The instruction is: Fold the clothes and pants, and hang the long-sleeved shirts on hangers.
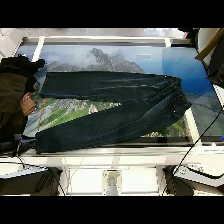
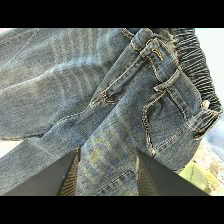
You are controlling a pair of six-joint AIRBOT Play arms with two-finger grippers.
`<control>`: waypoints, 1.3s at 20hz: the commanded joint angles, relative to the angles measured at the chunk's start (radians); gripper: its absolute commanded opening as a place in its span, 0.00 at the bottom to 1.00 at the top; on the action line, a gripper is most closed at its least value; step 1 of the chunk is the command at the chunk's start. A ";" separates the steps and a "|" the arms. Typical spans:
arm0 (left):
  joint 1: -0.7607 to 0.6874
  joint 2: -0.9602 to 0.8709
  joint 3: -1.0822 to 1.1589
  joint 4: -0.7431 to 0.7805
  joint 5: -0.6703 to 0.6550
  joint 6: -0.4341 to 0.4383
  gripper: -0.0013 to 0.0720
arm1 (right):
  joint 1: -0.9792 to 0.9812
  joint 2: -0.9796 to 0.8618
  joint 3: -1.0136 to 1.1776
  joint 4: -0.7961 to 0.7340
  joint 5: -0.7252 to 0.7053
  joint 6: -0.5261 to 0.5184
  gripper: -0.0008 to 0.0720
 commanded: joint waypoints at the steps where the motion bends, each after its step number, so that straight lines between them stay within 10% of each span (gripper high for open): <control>1: -0.001 -0.004 0.031 0.004 0.002 -0.004 0.78 | 0.000 0.001 0.000 0.001 0.001 0.006 0.54; 12: -0.078 -0.003 -0.089 0.012 0.068 -0.002 0.75 | 0.000 0.001 0.000 0.000 -0.011 0.005 0.54; 15: -0.143 -0.003 -0.097 0.049 0.030 -0.003 0.57 | 0.000 0.001 0.000 -0.003 -0.011 -0.007 0.54; 16: -0.153 -0.003 -0.097 0.060 0.017 -0.003 0.17 | -0.001 0.001 0.000 -0.008 -0.011 -0.009 0.54; 17: -0.156 -0.003 -0.096 0.055 0.007 -0.004 0.04 | -0.001 0.001 0.000 -0.011 -0.011 -0.021 0.54; 26: -0.236 0.061 0.086 -0.328 0.081 -0.101 0.04 | -0.176 0.100 -0.189 -0.204 0.028 -0.082 0.54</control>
